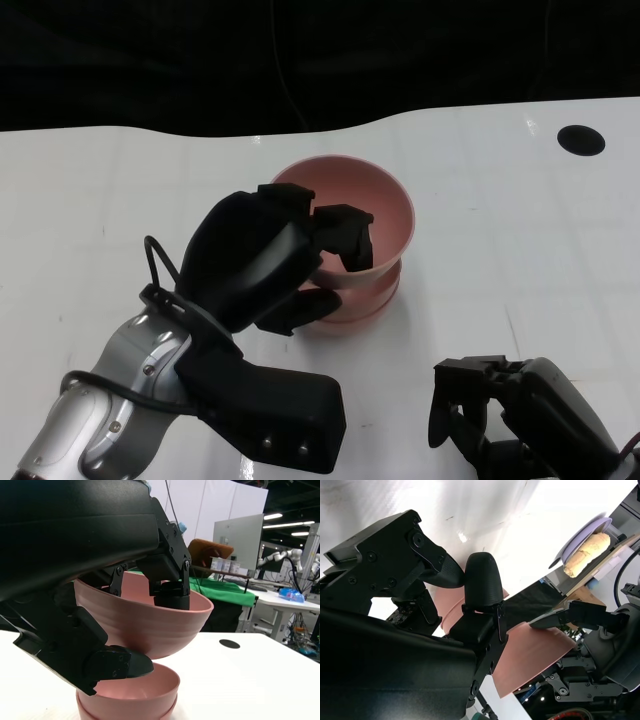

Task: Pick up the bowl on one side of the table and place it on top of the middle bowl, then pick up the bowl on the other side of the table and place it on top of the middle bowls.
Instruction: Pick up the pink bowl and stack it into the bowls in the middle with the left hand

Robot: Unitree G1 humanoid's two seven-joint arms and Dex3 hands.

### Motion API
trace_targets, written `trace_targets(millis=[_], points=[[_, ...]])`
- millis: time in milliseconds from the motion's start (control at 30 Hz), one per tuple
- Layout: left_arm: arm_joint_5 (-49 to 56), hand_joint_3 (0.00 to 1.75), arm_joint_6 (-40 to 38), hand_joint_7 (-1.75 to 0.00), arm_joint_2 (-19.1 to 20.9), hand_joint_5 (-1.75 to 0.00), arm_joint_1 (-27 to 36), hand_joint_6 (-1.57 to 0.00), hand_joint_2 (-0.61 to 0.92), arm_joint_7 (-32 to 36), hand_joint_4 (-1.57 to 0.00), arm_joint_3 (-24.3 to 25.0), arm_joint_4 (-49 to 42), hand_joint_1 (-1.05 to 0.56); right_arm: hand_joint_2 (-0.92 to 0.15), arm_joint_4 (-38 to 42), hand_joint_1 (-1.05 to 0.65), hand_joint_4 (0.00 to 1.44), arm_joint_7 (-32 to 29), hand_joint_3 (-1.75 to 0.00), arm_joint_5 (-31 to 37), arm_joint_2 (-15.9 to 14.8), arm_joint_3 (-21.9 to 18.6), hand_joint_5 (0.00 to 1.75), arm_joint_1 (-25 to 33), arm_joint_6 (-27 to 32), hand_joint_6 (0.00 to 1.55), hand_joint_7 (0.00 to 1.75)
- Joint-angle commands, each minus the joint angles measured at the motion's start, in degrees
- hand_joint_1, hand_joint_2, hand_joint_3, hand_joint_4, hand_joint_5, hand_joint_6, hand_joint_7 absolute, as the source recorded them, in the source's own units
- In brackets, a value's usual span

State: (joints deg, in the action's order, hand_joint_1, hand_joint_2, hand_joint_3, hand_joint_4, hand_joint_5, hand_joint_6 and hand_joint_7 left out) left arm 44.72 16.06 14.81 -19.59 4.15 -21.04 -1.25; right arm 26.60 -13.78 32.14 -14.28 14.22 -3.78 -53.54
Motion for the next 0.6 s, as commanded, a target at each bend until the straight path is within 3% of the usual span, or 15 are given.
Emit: trace_targets(millis=[33,167,367,600], points=[[0.29,0.74,0.06,-1.12,0.73,-1.68,0.74,-0.87,0.60,0.96,-0.74,0.13,-0.33,-0.15,-0.52,-0.76,-0.13,0.86,0.15,-1.26,-0.84,-0.17,0.01,1.75,0.51,0.14,0.72,1.58],[0.42,0.69,-0.50,-1.25,0.80,-1.72,0.94,-0.80,0.64,0.46,-0.71,0.01,-0.71,-0.15,-0.52,-0.45,-0.13,0.86,0.13,-1.25,-0.84,-0.29,0.15,1.75,0.27,-0.20,0.72,1.58],[0.65,0.64,-0.82,-1.27,0.70,-1.71,1.21,-0.79,0.66,0.66,-0.71,-0.22,-1.92,-0.16,-0.52,-0.81,-0.14,0.83,0.81,-1.24,-1.23,-0.43,0.21,1.75,0.58,0.54,0.70,1.60],[1.08,0.62,-0.11,-1.44,0.83,-1.75,1.08,-0.73,0.69,2.80,-0.68,-0.37,-5.28,-0.14,-0.48,-1.16,-0.15,0.84,0.89,-1.29,-0.86,-0.33,0.19,1.75,0.55,0.90,0.71,1.59]])
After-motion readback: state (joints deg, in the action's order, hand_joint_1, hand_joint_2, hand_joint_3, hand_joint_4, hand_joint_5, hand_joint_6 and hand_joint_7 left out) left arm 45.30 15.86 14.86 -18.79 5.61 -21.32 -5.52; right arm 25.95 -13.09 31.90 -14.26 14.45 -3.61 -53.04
